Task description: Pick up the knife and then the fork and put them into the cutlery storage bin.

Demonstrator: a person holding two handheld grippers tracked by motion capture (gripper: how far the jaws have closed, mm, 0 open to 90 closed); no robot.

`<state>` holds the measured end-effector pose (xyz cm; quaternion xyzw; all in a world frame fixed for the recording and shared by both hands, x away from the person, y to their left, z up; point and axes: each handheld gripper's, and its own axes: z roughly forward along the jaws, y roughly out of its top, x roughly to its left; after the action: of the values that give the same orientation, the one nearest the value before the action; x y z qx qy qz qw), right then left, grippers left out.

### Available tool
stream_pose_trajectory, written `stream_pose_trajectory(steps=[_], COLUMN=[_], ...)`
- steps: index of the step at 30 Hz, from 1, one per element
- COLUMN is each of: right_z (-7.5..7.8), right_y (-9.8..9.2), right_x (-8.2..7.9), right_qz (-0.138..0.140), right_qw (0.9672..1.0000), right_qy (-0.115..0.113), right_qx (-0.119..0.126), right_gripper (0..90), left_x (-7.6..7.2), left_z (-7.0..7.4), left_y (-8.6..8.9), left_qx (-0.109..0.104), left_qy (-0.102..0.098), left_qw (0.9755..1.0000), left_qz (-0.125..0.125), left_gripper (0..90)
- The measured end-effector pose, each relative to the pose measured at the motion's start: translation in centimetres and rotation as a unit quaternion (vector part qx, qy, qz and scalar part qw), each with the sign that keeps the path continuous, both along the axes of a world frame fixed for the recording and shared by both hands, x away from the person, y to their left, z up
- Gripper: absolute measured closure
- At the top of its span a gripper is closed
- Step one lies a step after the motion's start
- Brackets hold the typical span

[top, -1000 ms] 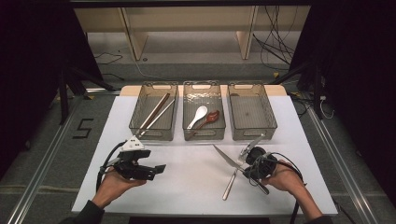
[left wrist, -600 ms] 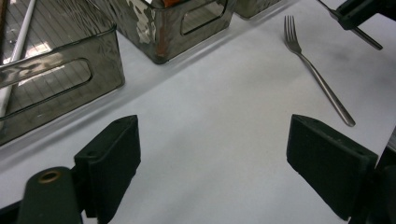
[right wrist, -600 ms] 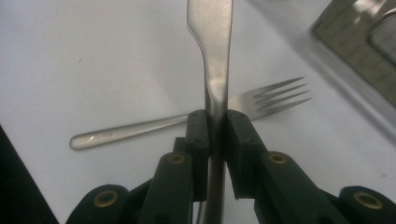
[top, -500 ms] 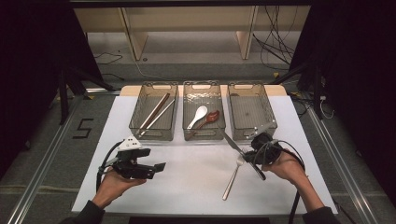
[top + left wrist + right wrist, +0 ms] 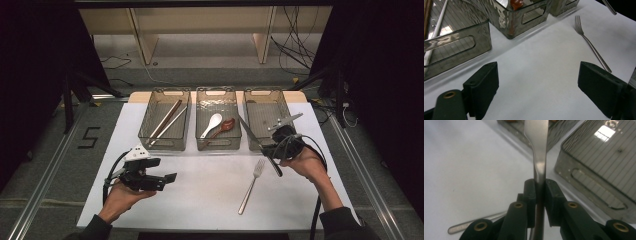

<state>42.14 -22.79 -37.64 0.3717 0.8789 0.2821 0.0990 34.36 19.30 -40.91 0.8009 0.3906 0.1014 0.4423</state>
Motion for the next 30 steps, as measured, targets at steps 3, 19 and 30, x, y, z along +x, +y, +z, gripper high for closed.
stream_pose_trajectory(steps=[3,19,30], right_z=[0.6,3.0,3.4], right_y=[0.0,-0.6,-0.8], right_x=[0.8,5.5,8.9], right_qz=[-0.008,-0.064,-0.111], right_qw=[0.9999,0.9976,0.9932], right_qy=[-0.009,-0.023,-0.021], right_qx=[0.004,0.015,0.028], right_gripper=[80.7,80.7,80.6], left_x=[0.0,0.0,0.0], left_z=[0.0,0.0,0.0], left_y=[0.0,0.1,0.1], left_qx=[0.001,-0.003,0.000], left_qy=[0.000,0.000,-0.002], left_qw=[1.0000,1.0000,1.0000], left_qz=[0.000,0.001,-0.001], left_gripper=[16.6,16.3,16.3])
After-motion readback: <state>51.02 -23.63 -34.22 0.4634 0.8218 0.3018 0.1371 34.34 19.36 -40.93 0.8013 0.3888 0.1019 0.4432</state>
